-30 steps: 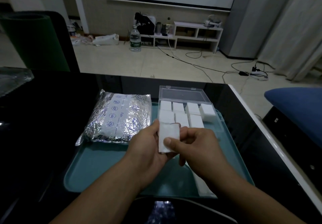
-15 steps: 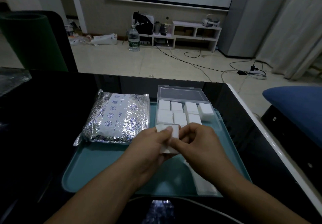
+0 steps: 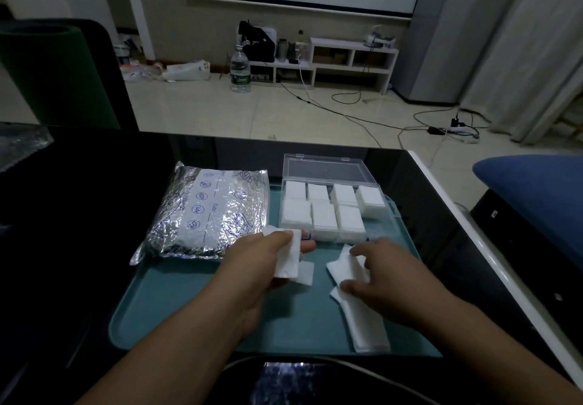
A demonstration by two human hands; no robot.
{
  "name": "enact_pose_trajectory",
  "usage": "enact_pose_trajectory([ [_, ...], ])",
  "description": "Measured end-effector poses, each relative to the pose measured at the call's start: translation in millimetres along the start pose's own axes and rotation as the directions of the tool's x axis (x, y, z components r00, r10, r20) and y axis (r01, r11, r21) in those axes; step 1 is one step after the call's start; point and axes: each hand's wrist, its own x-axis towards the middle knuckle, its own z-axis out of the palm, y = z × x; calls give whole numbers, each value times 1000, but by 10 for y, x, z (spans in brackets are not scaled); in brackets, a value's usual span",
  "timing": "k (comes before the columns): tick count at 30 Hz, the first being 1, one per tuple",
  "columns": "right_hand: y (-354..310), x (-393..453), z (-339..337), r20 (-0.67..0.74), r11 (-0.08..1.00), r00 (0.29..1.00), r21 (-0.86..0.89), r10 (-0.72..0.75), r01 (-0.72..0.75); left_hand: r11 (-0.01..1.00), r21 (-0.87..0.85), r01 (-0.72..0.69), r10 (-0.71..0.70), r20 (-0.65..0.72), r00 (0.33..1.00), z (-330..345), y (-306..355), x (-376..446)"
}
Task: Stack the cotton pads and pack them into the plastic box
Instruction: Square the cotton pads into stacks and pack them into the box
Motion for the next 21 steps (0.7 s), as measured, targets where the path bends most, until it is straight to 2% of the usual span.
enact_pose_trajectory([
  [5, -69, 44, 25, 48, 998, 999, 60, -2, -1, 997, -73, -24, 25, 7, 1000, -9, 31, -16],
  [9, -62, 72, 3, -65, 993, 998, 118, -23, 31, 993, -108, -48, 51, 18, 999, 23, 43, -41],
  [12, -21, 91, -20, -122, 972, 993, 232, -12, 40, 993, -114, -33, 34, 11, 999, 16, 38, -56],
  [16, 35, 94, -121, -100, 910, 995, 415, 29, 15, 993, -119, -19, 20, 13, 1000, -1, 43, -46],
  [21, 115, 48, -235, -66, 868, 997, 497, 38, 0, 990, -139, 11, -16, -33, 999, 3, 25, -7],
])
